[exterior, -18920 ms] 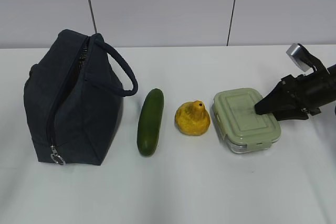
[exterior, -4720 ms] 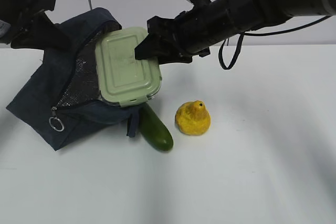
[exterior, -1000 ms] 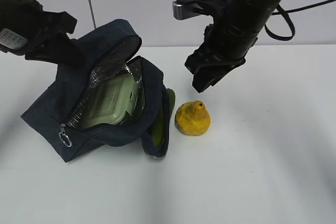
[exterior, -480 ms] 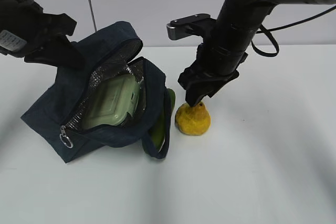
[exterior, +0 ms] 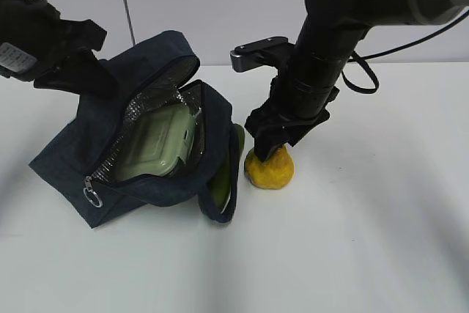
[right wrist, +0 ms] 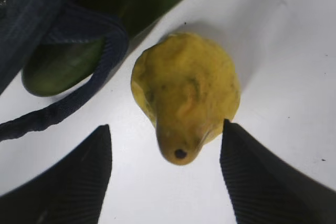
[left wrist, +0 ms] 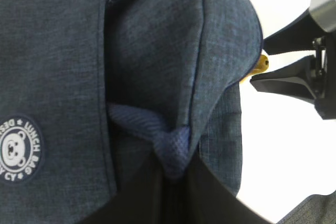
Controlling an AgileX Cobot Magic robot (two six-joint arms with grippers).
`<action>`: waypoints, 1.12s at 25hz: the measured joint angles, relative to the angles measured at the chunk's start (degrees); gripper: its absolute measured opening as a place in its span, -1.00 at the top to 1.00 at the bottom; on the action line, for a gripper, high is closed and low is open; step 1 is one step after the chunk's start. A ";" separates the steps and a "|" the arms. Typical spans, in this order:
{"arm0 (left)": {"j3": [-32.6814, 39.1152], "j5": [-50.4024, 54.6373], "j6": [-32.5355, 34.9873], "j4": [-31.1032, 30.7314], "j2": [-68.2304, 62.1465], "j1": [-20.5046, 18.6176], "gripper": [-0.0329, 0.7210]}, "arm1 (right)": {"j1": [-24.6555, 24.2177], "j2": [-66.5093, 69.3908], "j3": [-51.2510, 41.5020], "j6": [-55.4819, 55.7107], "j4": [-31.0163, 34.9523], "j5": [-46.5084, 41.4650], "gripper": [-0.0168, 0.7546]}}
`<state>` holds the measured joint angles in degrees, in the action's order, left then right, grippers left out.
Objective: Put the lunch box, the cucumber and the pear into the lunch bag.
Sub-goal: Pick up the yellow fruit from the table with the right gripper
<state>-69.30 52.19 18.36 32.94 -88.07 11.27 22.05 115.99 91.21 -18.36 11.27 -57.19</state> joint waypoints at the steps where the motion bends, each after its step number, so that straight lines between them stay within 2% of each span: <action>1: 0.00 0.06 0.00 0.00 0.00 0.00 0.91 | 0.00 0.24 0.00 0.00 0.00 0.13 -0.36; 11: 0.00 0.22 0.00 0.00 0.00 0.00 0.91 | 0.00 0.67 0.00 0.00 0.00 1.43 -0.21; 28: 0.00 0.58 0.00 0.00 0.00 0.00 0.91 | 0.00 2.57 0.14 0.02 0.00 1.43 -0.19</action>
<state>-69.30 52.77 18.36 32.94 -88.07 11.27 22.05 118.55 91.34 -18.34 11.27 -55.76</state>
